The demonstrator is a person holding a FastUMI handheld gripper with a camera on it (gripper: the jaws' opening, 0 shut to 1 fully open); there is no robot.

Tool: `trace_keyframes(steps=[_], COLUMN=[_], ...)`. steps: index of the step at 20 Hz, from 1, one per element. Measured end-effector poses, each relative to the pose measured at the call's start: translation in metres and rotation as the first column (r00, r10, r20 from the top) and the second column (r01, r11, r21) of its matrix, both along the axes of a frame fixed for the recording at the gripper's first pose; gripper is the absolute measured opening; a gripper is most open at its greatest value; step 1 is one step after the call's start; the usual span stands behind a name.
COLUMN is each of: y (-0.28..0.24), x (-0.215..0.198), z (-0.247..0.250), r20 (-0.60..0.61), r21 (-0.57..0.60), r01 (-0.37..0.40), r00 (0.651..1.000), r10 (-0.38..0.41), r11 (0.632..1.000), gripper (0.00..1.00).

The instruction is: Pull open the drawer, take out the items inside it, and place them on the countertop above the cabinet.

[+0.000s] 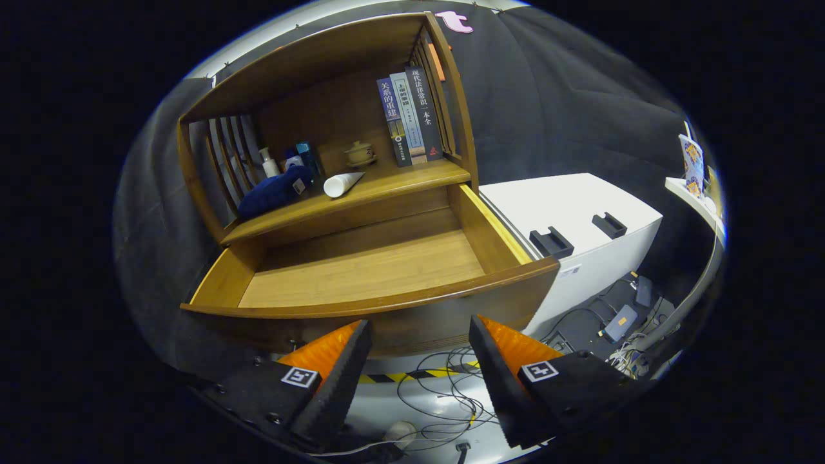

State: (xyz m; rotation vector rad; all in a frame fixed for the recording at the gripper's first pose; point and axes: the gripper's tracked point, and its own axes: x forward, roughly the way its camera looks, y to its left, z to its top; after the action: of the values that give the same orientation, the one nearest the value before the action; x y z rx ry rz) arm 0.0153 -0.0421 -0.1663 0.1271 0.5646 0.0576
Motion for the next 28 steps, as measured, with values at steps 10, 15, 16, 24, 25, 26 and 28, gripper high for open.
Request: trace_keyframes(steps=[10,15,16,24,25,26,28], y=[-0.004,-0.001,0.002,0.012,0.013,0.014,0.017], x=[0.026,0.048,0.055,0.114,0.121,0.129,0.144], z=[-0.006,-0.003,-0.002,0.005,0.005,0.005,0.005], r20=[0.19,0.322,0.329,0.331,0.326,0.322,0.316], r21=[-0.007,-0.053,-0.068,-0.158,-0.15,-0.144,-0.143], r01=[0.054,0.052,0.059,0.099,0.112,0.12,0.124], r00=[0.98,0.946,0.944,0.943,0.944,0.944,0.946], r10=[-0.052,-0.032,-0.034,-0.042,-0.058,-0.068,-0.073], r11=[0.999,0.997,0.996,0.982,0.982,0.982,0.982], gripper=[0.97,0.97,0.97,0.97,0.97,0.97,0.97])
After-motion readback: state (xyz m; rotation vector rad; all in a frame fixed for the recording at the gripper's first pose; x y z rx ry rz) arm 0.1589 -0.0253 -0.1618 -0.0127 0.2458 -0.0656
